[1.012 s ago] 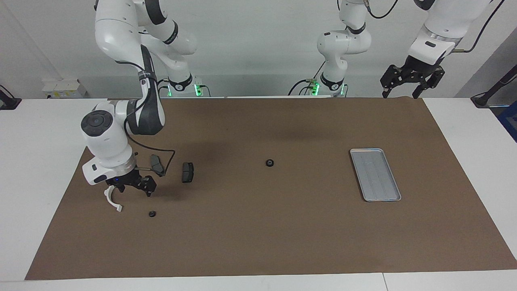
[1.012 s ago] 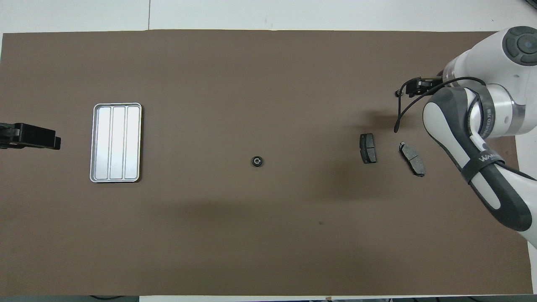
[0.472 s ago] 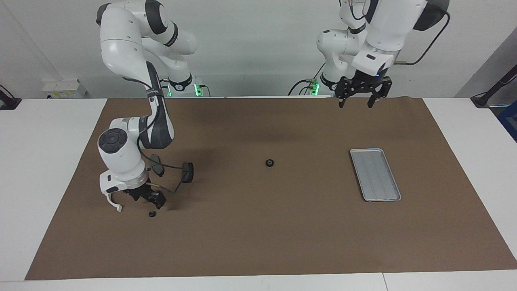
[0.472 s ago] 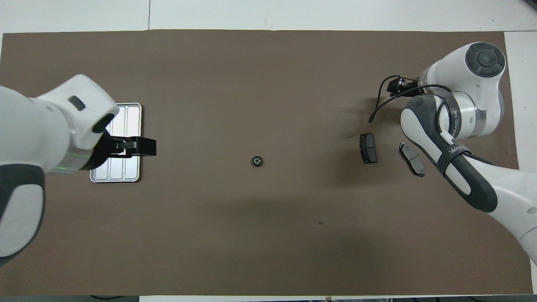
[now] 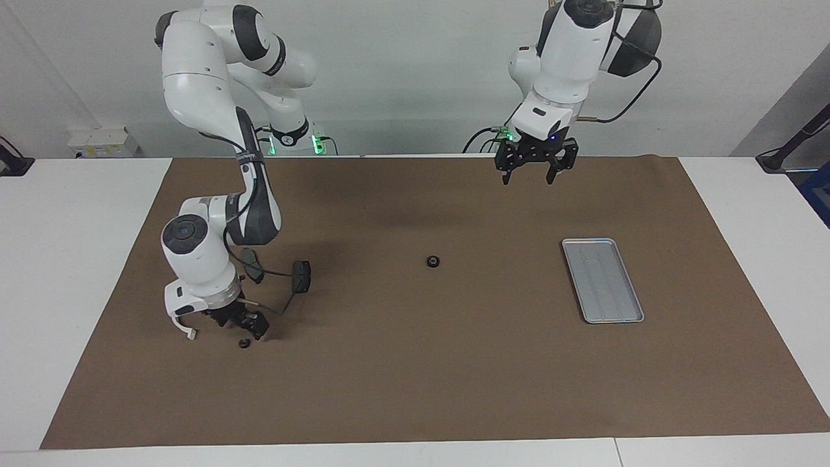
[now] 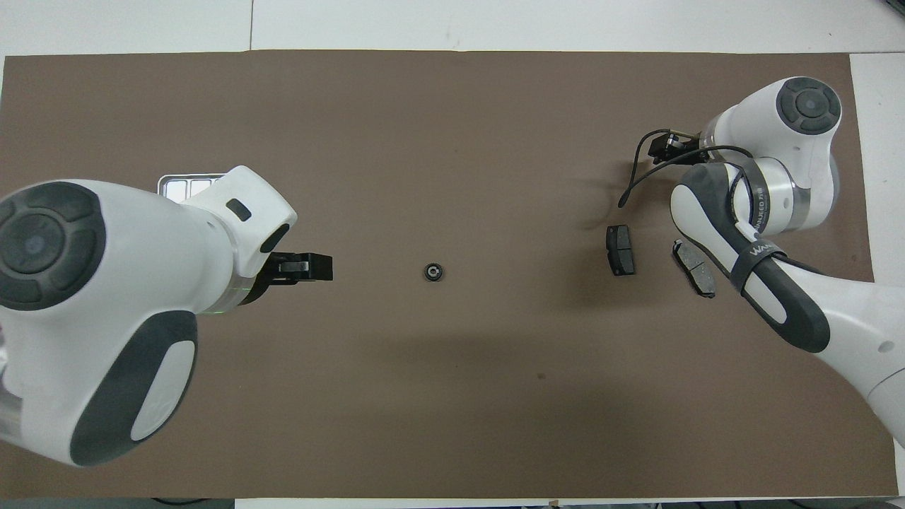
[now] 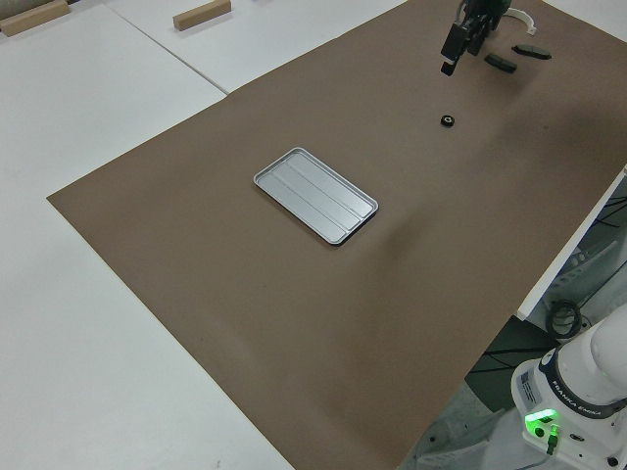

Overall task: Pick bearing gear from pile to tray
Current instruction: 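Reach the left gripper to the bearing at center and grasp it, then carry the bearing to the tray while the right gripper grasps another gear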

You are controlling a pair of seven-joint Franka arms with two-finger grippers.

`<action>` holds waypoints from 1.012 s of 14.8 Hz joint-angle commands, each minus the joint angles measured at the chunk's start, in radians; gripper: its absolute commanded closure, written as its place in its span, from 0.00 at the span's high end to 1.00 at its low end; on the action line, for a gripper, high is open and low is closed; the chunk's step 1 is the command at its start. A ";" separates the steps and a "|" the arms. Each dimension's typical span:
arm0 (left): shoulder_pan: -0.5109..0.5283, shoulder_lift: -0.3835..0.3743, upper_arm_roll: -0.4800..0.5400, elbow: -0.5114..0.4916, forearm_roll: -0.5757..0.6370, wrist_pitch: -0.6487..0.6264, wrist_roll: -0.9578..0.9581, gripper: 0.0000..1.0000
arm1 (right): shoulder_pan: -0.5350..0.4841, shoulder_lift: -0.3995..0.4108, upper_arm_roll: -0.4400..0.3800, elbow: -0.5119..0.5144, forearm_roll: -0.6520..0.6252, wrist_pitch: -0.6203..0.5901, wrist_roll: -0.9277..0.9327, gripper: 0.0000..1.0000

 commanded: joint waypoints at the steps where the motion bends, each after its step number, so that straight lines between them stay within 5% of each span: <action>1: -0.083 0.101 0.017 -0.002 0.041 0.089 -0.091 1.00 | -0.014 0.009 0.010 0.010 0.034 0.009 0.019 0.97; 11: -0.204 0.395 0.018 0.127 0.107 0.248 -0.301 1.00 | -0.014 0.043 0.009 0.040 0.057 0.022 0.023 0.92; 15: -0.196 0.437 0.017 0.152 0.108 0.322 -0.295 1.00 | -0.011 0.044 0.009 0.042 0.056 0.023 0.023 0.87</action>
